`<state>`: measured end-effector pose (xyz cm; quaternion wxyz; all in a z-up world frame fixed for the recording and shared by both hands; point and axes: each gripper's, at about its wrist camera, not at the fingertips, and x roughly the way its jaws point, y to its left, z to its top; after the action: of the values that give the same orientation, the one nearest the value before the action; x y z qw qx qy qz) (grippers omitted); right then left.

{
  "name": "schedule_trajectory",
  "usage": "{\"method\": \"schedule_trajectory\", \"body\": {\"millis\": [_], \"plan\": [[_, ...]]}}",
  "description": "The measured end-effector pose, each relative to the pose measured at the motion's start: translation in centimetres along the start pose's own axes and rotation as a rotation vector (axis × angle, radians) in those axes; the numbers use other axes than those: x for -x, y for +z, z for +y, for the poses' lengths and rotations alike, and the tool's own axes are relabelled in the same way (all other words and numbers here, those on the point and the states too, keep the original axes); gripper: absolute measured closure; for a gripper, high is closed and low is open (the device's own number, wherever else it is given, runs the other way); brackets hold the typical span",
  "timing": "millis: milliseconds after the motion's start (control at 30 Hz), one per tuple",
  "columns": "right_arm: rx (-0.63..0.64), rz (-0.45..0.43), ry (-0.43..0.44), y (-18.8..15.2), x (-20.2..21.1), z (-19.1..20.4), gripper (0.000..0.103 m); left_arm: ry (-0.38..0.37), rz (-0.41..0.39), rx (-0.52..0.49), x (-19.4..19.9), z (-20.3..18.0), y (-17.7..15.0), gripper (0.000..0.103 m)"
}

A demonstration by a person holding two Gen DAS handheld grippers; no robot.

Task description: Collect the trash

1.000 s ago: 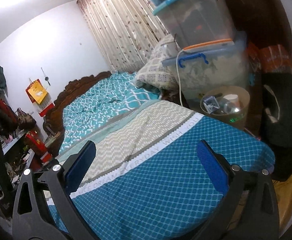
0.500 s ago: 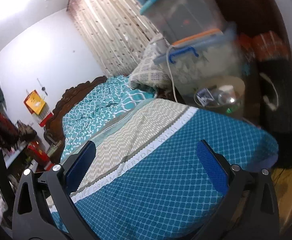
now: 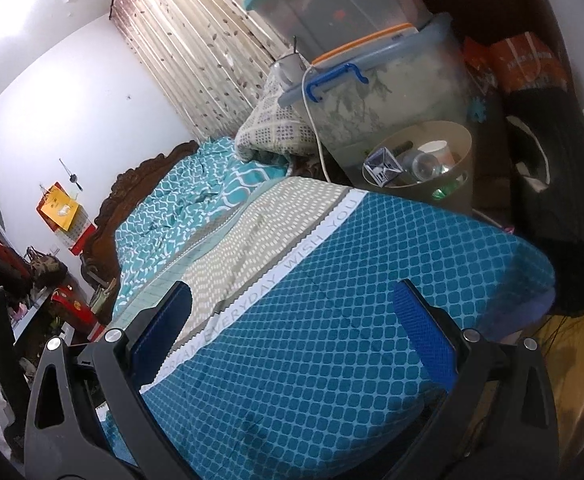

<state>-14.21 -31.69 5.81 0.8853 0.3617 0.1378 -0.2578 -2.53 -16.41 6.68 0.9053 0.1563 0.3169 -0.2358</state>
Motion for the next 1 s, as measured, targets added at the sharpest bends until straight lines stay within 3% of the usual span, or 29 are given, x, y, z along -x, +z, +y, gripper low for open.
{"method": "schedule_trajectory", "body": {"millis": [400, 1000], "plan": [[-0.006, 0.08, 0.019, -0.9, -2.1, -0.4, 0.003, 0.035, 0.039, -0.042, -1.6, -1.2, -0.8, 0.009], [0.028, 0.044, 0.016, -1.4, -1.4, 0.8, 0.003, 0.096, 0.051, -0.043, -1.7, -0.9, -1.2, 0.009]]}}
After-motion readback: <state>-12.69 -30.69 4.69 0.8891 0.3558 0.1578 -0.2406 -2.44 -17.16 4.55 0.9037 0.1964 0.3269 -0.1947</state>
